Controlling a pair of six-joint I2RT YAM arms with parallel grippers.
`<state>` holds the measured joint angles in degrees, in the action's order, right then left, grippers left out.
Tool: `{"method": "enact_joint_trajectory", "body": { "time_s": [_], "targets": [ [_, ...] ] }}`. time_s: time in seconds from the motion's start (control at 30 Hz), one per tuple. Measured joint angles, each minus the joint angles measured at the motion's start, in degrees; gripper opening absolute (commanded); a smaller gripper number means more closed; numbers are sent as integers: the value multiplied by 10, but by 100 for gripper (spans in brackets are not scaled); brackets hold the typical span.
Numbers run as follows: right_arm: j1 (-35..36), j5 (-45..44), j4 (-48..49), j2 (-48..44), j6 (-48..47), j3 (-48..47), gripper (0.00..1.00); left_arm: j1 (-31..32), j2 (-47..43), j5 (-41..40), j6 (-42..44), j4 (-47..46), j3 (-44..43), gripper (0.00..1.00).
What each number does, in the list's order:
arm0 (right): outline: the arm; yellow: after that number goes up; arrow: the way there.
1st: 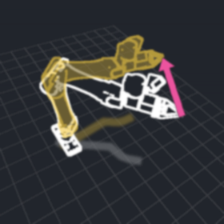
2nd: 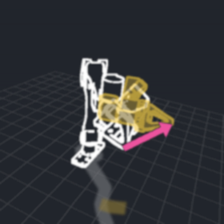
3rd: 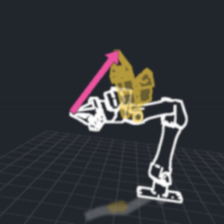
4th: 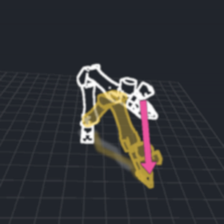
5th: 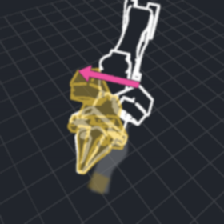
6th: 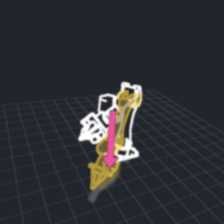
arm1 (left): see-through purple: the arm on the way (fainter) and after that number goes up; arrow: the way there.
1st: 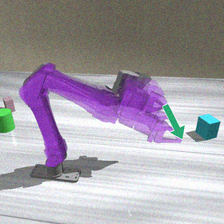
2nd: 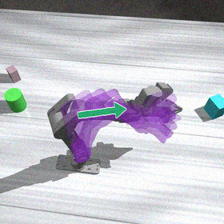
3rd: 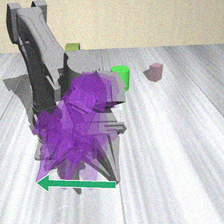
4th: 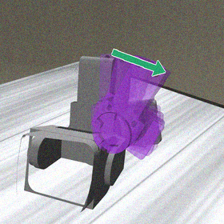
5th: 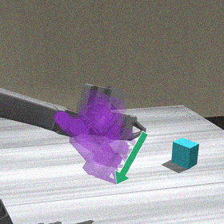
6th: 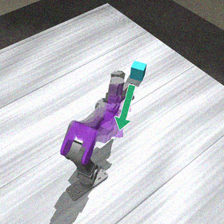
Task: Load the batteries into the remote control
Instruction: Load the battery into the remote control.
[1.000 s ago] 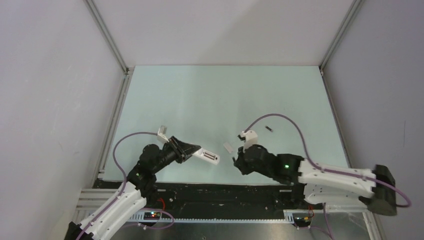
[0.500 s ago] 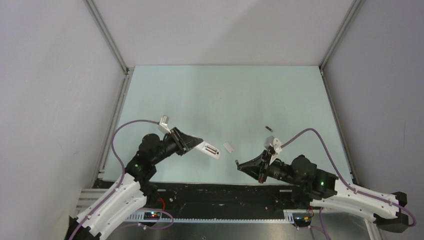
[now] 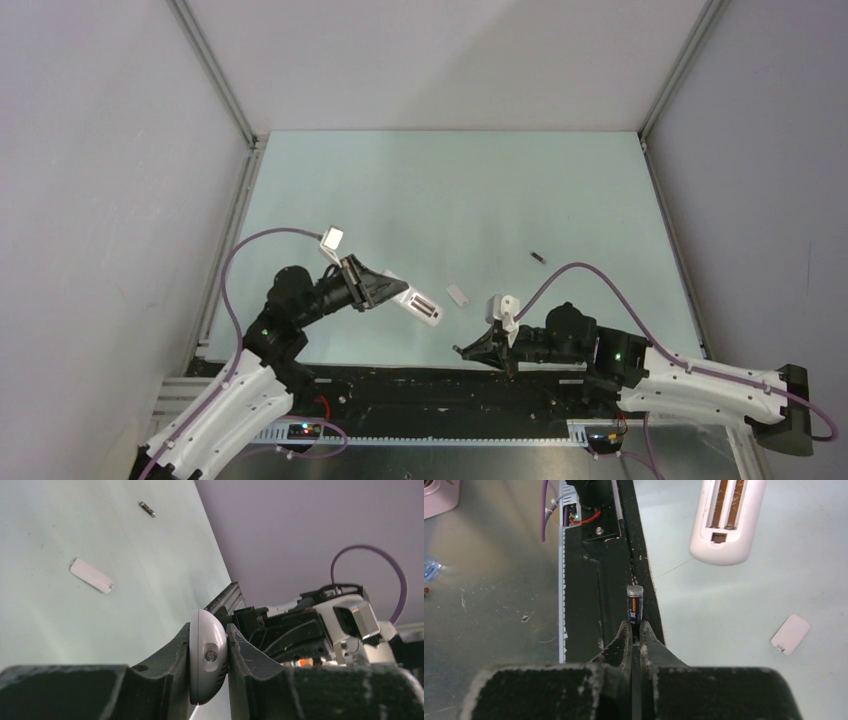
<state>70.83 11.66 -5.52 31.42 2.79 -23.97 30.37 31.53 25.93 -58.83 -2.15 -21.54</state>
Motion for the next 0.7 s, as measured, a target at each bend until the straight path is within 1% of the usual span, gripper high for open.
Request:
{"method": "enact_joint_trajectory", "body": {
  "time_s": [0.13,0.33,0.5,0.7],
  "targets": [
    [0,-3,-9,15,-33,-32,0,0,-26,22,41,0,-6,0],
    [0,-28,-40,7,-57,-91,0,0,-63,45,90,-11,-6,0],
    [-3,-44,-54,-3,-63,-104,0,0,-78,80,104,-51,-4,0],
    [-7,-52,-83,25,-66,-125,0,0,-89,115,104,-88,-3,0]
  ]
}}
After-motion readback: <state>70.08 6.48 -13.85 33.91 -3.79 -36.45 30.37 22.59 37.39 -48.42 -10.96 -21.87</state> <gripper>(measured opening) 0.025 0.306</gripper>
